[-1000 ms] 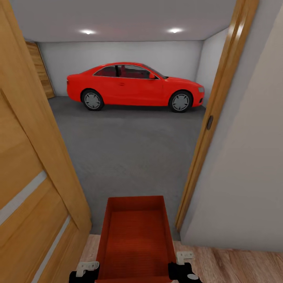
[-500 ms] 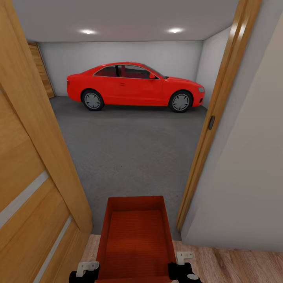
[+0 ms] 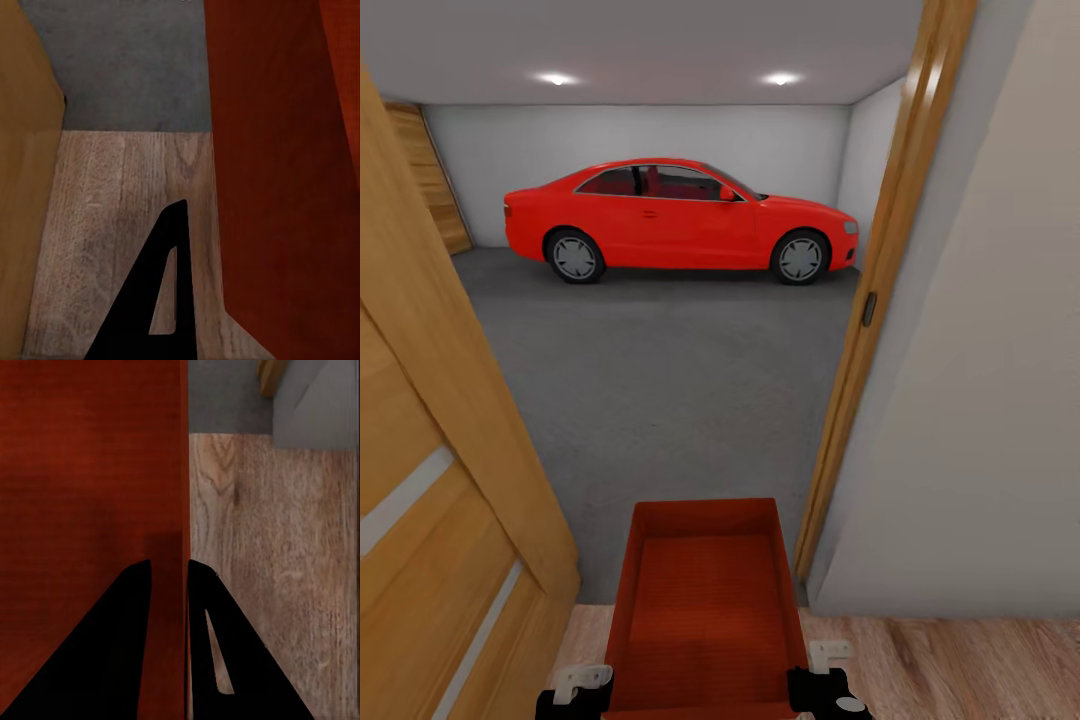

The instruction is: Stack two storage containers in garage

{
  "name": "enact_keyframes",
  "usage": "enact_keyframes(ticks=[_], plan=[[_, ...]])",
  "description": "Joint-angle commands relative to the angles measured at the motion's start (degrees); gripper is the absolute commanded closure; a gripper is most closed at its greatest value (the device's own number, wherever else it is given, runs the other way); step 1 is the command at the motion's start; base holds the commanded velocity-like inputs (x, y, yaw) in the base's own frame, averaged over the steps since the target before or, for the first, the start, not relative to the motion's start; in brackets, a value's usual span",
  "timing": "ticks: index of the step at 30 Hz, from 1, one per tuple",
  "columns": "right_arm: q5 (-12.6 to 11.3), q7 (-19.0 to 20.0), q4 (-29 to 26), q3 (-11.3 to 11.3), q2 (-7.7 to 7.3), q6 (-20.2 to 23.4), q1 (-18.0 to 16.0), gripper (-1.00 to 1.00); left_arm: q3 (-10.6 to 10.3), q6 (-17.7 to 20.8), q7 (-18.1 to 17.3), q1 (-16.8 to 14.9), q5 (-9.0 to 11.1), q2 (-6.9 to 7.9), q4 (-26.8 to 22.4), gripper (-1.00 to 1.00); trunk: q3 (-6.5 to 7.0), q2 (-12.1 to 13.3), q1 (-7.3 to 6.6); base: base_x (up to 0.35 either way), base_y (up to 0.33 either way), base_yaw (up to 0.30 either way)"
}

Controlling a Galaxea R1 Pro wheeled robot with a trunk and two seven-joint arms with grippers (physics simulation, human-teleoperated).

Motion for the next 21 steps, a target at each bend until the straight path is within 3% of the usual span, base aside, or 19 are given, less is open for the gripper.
enact_keyframes(ticks=[1,14,21], plan=[[0.1,-0.3,0.0,-0.1,0.00,-0.2,-0.1,1.00,0.5,-0.2,0.1,0.0,0.2,0.02,0.1,1.00,-0.05,0.0,-0.01,0.000,0.000,-0.168],[0.1,-0.3,0.0,-0.1,0.02,-0.2,-0.1,1.00,0.5,-0.2,0.1,0.0,0.2,0.02,0.0,1.00,-0.05,0.0,-0.01,0.001,0.002,-0.035],[0.1,-0.3,0.0,-0.1,0.01,-0.2,-0.1,1.00,0.5,-0.2,0.1,0.0,0.2,0.02,0.0,1.00,-0.05,0.0,-0.01,0.103,0.132,-0.001]])
